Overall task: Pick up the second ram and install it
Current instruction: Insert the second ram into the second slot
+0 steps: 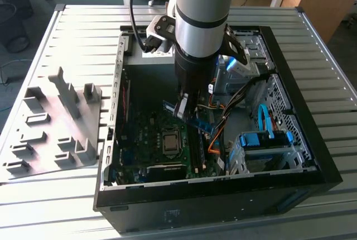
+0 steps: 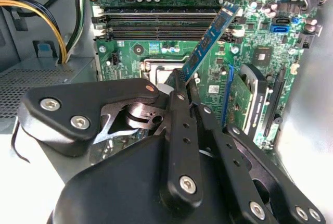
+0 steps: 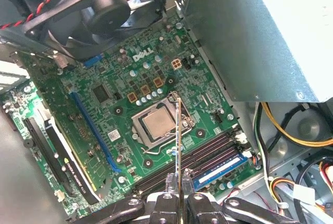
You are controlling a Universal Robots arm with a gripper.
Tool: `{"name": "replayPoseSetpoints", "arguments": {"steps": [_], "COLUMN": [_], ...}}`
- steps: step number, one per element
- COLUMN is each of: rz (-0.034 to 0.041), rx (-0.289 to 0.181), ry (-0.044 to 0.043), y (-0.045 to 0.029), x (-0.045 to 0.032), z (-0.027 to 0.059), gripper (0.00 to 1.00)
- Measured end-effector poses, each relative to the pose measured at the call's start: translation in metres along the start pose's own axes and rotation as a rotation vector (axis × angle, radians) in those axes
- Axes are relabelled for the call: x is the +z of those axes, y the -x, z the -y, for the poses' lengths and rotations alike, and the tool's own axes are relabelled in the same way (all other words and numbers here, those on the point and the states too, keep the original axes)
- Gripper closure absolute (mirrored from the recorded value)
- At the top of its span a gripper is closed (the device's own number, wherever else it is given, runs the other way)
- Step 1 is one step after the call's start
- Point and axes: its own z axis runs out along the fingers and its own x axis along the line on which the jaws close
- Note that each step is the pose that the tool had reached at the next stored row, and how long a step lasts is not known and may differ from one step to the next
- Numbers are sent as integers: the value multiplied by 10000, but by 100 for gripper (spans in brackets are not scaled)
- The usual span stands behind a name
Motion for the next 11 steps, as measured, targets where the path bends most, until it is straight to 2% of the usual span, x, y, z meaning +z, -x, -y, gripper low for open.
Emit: {"name": "replayPoseSetpoints", "arguments": {"steps": [11], "rz": [6], "rx": [584], "ry": [-18], "y": [0], "x": [1], "z": [0], "gripper": [86]}}
